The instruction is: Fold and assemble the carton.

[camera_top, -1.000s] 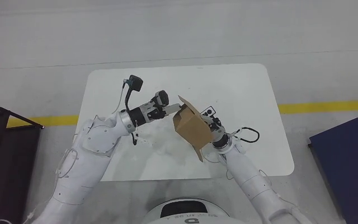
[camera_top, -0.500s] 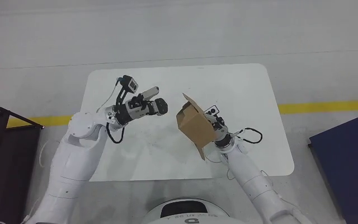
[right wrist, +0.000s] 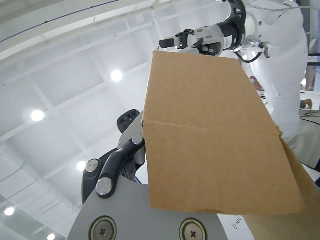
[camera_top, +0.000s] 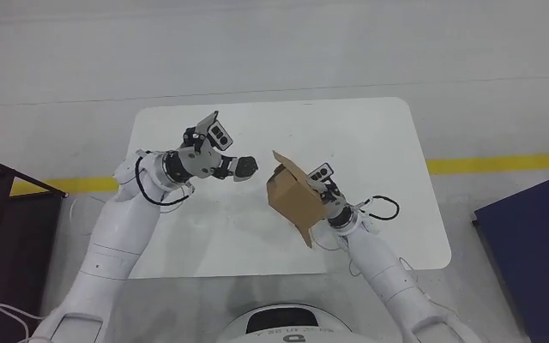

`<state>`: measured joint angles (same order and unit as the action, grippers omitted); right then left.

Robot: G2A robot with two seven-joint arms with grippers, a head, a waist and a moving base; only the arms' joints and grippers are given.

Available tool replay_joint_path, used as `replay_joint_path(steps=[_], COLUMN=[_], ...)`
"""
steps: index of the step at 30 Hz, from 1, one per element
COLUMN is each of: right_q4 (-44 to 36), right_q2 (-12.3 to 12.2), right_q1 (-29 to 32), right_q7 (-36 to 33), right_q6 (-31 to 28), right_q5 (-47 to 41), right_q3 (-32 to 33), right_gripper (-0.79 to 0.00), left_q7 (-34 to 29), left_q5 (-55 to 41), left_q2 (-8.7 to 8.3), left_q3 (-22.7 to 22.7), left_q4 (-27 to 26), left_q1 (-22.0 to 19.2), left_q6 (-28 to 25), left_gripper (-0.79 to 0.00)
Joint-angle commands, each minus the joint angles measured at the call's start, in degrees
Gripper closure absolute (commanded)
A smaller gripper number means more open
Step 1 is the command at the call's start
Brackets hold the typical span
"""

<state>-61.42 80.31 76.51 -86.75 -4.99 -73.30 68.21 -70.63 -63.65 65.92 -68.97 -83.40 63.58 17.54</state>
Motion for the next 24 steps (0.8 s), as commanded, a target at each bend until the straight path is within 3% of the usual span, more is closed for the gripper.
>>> replay_joint_path(steps=[1, 7, 12, 24], right_q4=[0.0, -0.7, -3.5, -5.4], right_q2=[0.0, 0.0, -0.2, -0.3], right_q1=[0.0, 0.3, 1.4, 2.7], right_q7=[0.0, 1.9, 5.0, 6.4], right_q6=[-0.2, 0.1, -0.6, -1.5], right_q5=[0.1, 1.1, 3.6, 5.2], right_q3=[0.0, -0.3, -0.5, -0.4], right_gripper=[0.000, 0.000, 0.000, 0.000], left_q7=[0.0, 2.3, 4.9, 5.4], left_q5=[0.0, -3.6, -2.2, -2.6], left_q2=[0.00, 0.70, 1.07, 1.95], left_q3=[0.0, 2.3, 4.2, 7.1], left_q4=[0.0, 0.0, 3.2, 5.8], left_q1=[0.0, 0.7, -0.9, -2.5], left_q6=[0.0, 1.2, 2.9, 4.2], left_gripper=[-0.785, -0.785, -0.785, -0.785])
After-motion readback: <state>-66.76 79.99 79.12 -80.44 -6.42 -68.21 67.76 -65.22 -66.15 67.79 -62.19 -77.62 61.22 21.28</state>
